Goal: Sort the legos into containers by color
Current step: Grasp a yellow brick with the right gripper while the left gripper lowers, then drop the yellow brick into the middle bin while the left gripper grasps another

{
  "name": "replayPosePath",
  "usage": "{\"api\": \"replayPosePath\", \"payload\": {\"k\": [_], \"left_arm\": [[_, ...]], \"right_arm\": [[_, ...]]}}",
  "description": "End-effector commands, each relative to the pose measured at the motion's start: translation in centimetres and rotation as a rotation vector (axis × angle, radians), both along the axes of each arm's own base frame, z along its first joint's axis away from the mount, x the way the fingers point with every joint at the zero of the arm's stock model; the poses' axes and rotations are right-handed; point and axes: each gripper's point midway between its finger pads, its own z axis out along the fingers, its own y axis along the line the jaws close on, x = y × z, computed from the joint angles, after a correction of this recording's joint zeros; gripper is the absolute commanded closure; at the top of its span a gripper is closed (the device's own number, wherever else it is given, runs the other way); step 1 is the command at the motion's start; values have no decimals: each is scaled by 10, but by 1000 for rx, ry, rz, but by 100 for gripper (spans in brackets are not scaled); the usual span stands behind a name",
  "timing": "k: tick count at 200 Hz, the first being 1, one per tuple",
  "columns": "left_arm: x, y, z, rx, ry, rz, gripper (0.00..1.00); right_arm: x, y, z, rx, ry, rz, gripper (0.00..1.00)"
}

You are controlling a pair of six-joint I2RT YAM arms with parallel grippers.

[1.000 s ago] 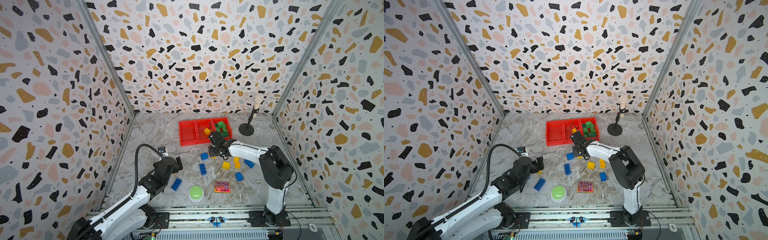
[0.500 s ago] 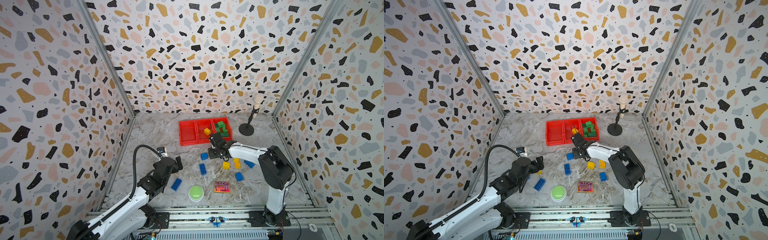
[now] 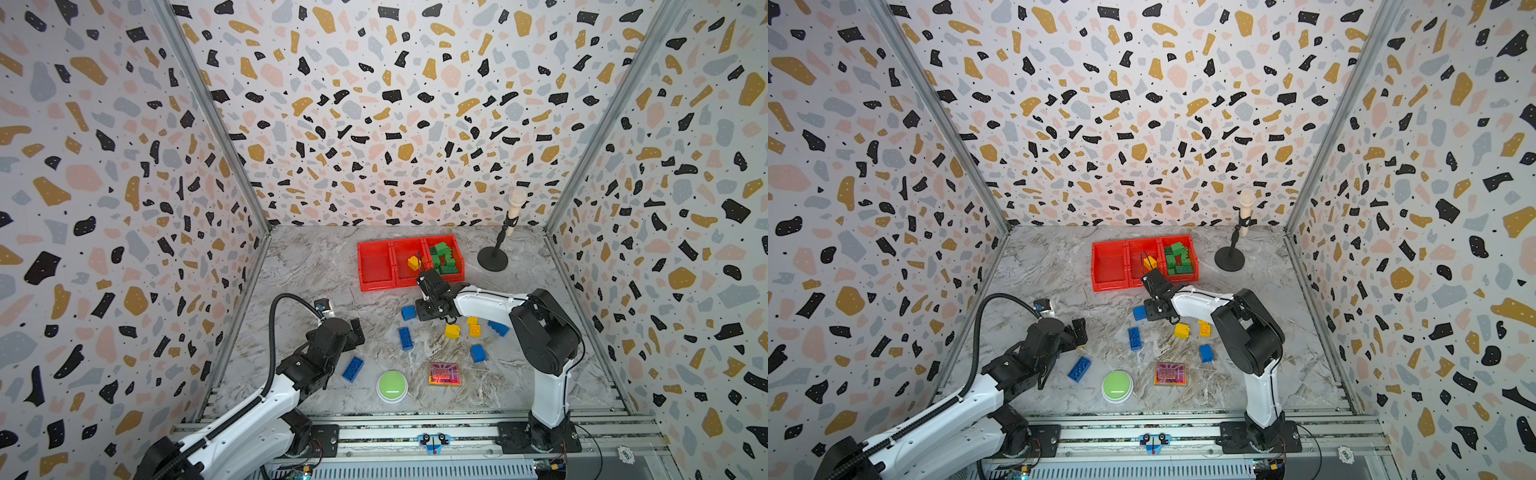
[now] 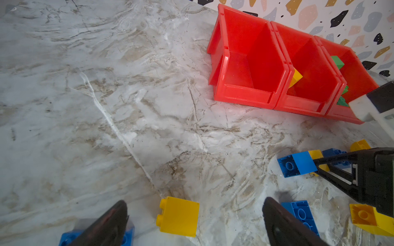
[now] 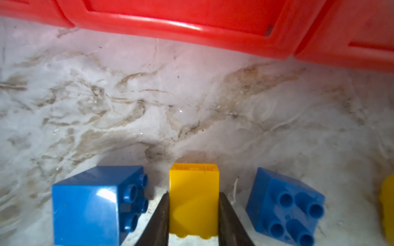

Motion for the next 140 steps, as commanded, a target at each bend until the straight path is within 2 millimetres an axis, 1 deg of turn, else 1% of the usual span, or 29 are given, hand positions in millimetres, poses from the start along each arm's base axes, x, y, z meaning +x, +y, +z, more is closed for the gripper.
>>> {"api": "replayPosePath", "payload": {"k": [1,21,36,51,60,62,63,68,69,72,89,106,129,140], "left_arm": [[1,4,1,2,-1,17,0],[0,4,0,9,7,15,0],[0,4,-2,18,21,14,0],[0,2,-8,26,44,7,0],[0,0,-12,31,63,3,0],[0,0,-14,35,69,2,0],[0,0,-14,36,71,1,0],[0,-1,-17,37,84,-4,0],[0,-1,-18,39,87,-5,0],[0,-2,-19,40,93,-7,0],[-1,-5,-26,50,129,-22,0],[-1,-8,-31,56,151,-33,0],[1,-9,-35,60,163,-35,0],[2,-10,-37,66,170,-35,0]], "right_arm": [[6,3,27,8,-43,12,71],[20,6,59,19,-109,14,71],[37,10,83,38,-161,13,71],[57,13,99,58,-201,9,70],[69,15,106,70,-216,8,70],[70,15,104,68,-214,10,70],[73,17,108,73,-222,10,70],[80,18,112,80,-232,8,70],[80,18,109,76,-229,11,70],[86,19,113,83,-240,9,70],[108,25,117,101,-252,12,70],[129,30,116,110,-256,11,69],[152,37,113,137,-254,19,68],[160,40,112,149,-255,24,64]]}}
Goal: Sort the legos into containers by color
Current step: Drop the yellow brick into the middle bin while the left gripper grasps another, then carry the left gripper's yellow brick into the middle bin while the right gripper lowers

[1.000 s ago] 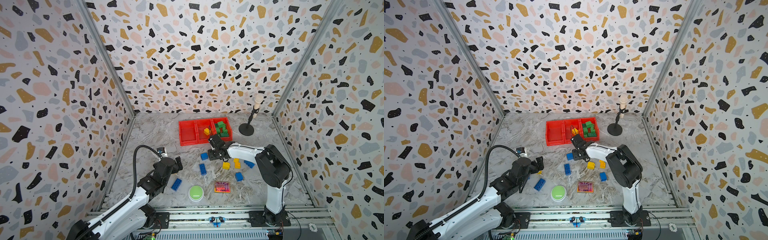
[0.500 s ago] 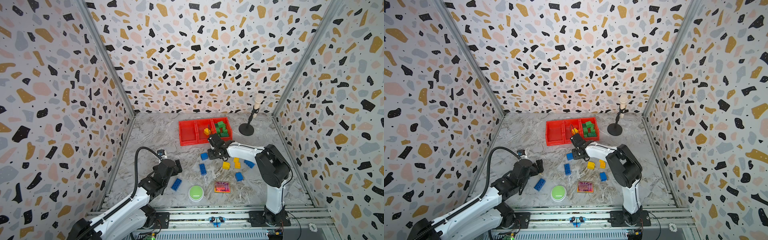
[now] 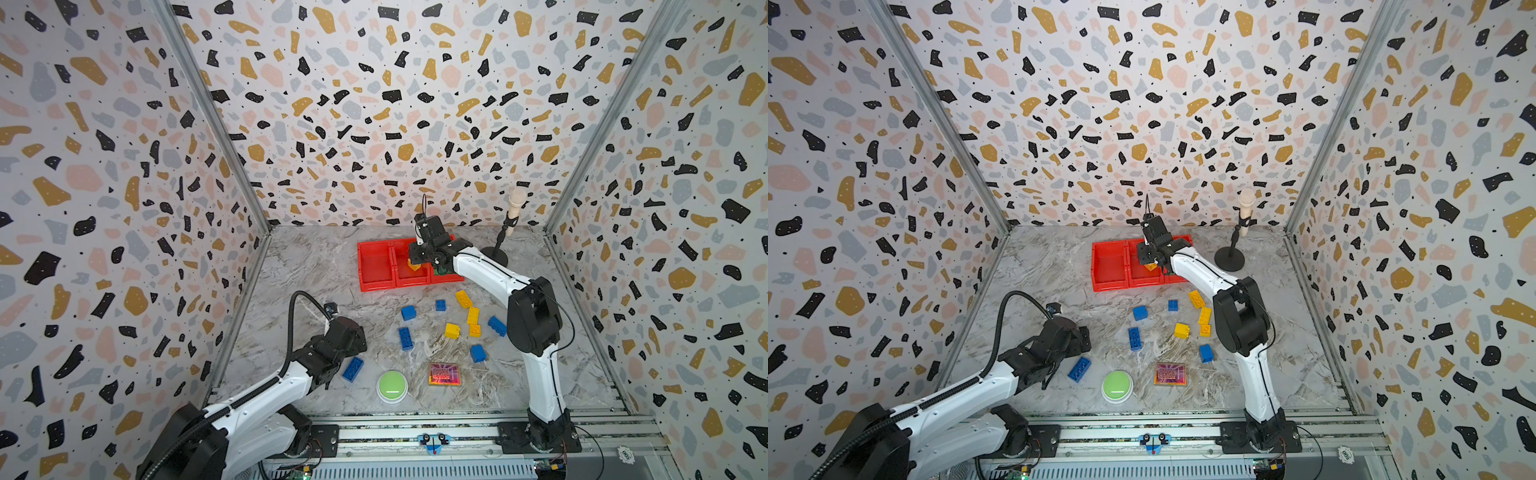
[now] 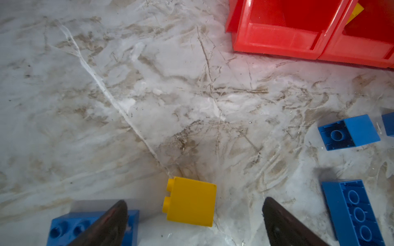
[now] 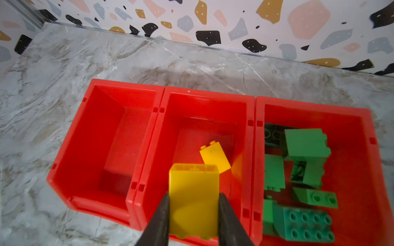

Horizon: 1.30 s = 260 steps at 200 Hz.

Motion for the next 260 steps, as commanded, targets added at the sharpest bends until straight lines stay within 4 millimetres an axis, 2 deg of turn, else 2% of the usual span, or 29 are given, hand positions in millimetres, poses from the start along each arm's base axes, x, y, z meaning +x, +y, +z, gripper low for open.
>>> {"api": "replayPosePath", "payload": {"k": [1,14,36,47,59,94,138,174,214,227,240,246,260], "left_arm": [[9,-6,9,-18,-14,-2,0],[11,-7,8,-10,-4,-5,0],[11,-9,2,7,20,-13,0],[12,-9,-1,13,27,-17,1],[13,-10,-4,21,35,-20,2],[14,-11,-11,37,53,-29,7],[16,-10,-22,76,67,-41,13],[22,-1,-35,127,98,-37,22],[30,0,-39,133,112,-38,50],[32,-1,-38,129,114,-38,66],[34,-4,-34,125,116,-40,77],[35,-4,-32,127,119,-41,80],[41,-8,-23,119,107,-40,81]], "right_arm": [[5,4,-8,-10,41,40,64],[12,8,-6,0,34,50,55],[14,14,8,21,2,70,30],[12,15,21,37,-23,80,22],[6,14,33,52,-41,92,17],[-27,10,64,87,-69,128,14],[-81,-1,79,110,-89,152,11],[-112,-9,83,128,-90,159,10],[-133,-26,85,128,-96,141,8],[-139,-33,87,126,-105,132,8],[-144,-40,88,128,-102,128,8],[-147,-43,88,131,-100,125,8],[-158,-51,88,142,-99,121,8]]}}
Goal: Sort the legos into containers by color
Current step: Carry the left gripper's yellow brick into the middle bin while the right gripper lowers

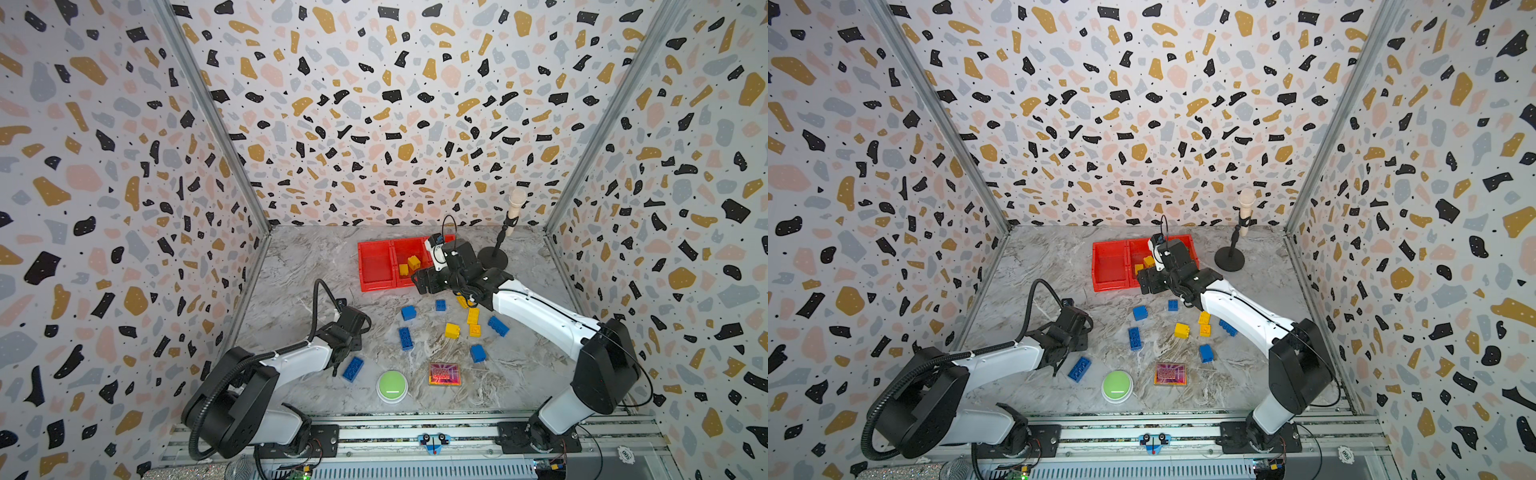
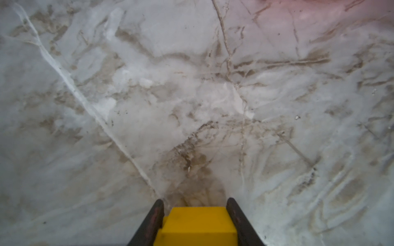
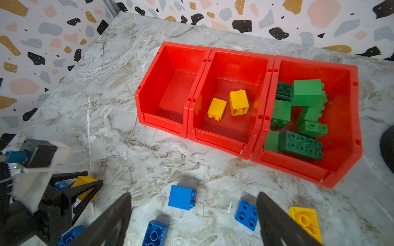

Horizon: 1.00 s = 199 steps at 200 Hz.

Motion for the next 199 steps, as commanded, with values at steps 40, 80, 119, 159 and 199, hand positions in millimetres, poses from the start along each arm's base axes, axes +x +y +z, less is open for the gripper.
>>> {"api": "replayPosePath", "payload": {"k": [40,80,119,159,199], "left_arm": [[56,-36,67,-69,-112,-34,82],[129,-93,111,-106,-181,-99,81],[193,-150,125,-127,-206,-153,80],[239,-180,126,-150,-242,-157,78],[269,-200,115,-168,-260,-159,59]], "right_arm": [[-36,-51,13,63,-25,-74,8],[-53,-85,-5,82,12,-122,8],[-61,-103,-11,86,23,-154,8],[-61,-112,-17,89,36,-174,8],[-63,-117,-25,79,61,-193,8]]}}
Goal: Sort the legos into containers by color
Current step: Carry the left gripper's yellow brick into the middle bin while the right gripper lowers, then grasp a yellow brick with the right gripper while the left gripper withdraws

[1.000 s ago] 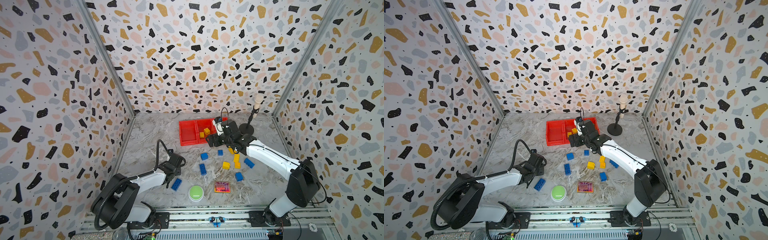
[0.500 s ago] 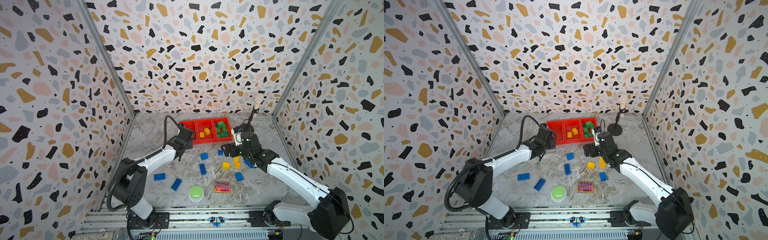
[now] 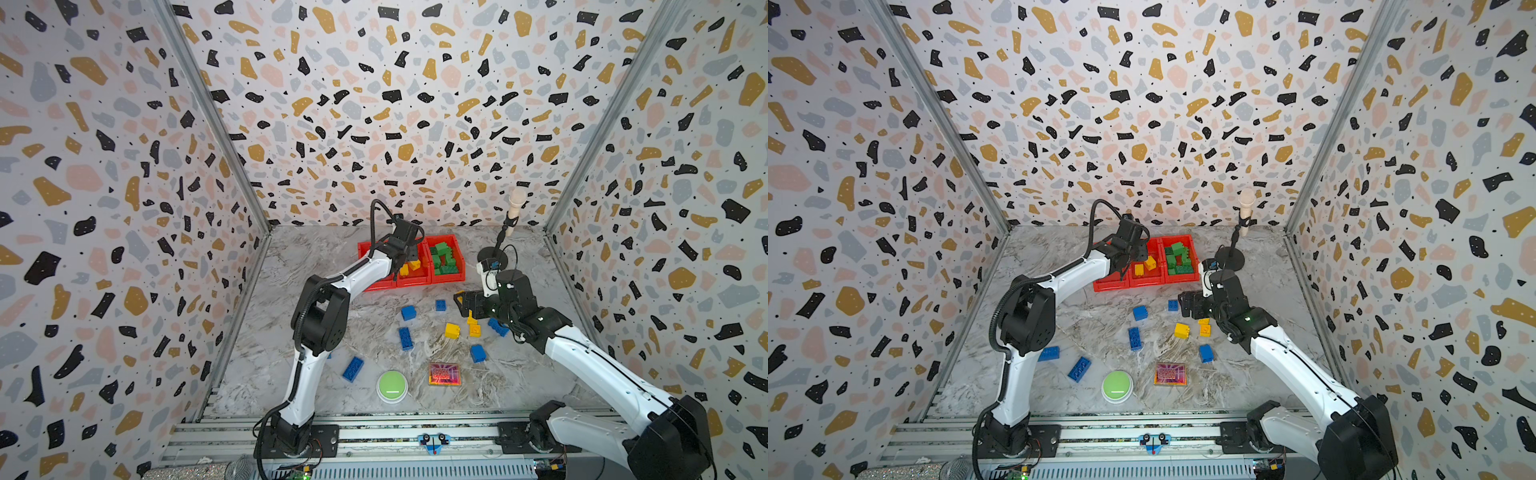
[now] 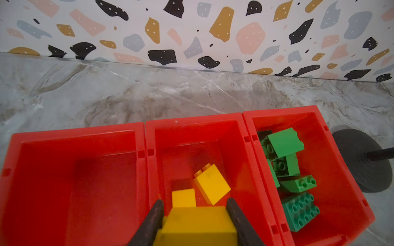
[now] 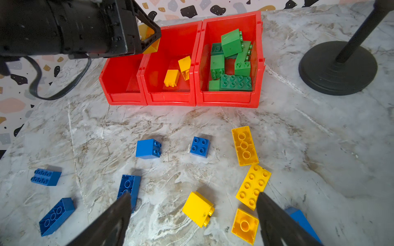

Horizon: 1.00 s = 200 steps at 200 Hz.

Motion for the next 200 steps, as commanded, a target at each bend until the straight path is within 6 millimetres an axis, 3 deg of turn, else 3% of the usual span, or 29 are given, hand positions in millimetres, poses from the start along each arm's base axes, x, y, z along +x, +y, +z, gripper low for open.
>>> {"api": "replayPosePath", "payload": {"k": [1,9,25,44,81,90,114,117,118,130,161,200], "left_arm": [[13,-10,3,-6,-15,-15,57],[17,-12,0,2,-12,-11,43],[23,-16,0,1,-15,-18,36],[18,-24,13,-27,-35,-42,20],[-29,-17,55,-51,-145,-77,4],[-48,-7,61,-60,-169,-81,0],[-103,24,77,-107,-237,-81,0],[-109,29,69,-103,-228,-77,0],[-112,31,75,-110,-241,-74,0],[-138,52,73,-125,-258,-54,0],[-197,103,50,-164,-269,7,0],[-242,152,31,-168,-281,92,0]], "right_arm": [[-5,-4,-1,7,20,-9,8],[-6,-5,-3,5,27,-14,8],[-7,-8,-6,1,37,-36,7],[-9,-11,-16,-5,65,-52,8],[-15,-7,-47,-34,172,-63,12],[-19,-5,-56,-53,199,-63,12],[-31,4,-79,-92,257,-63,14],[-33,4,-82,-94,265,-65,14],[-34,5,-83,-95,267,-64,15],[-40,9,-91,-99,284,-66,16],[-47,19,-105,-115,311,-79,19],[-45,23,-123,-167,344,-101,21]]}}
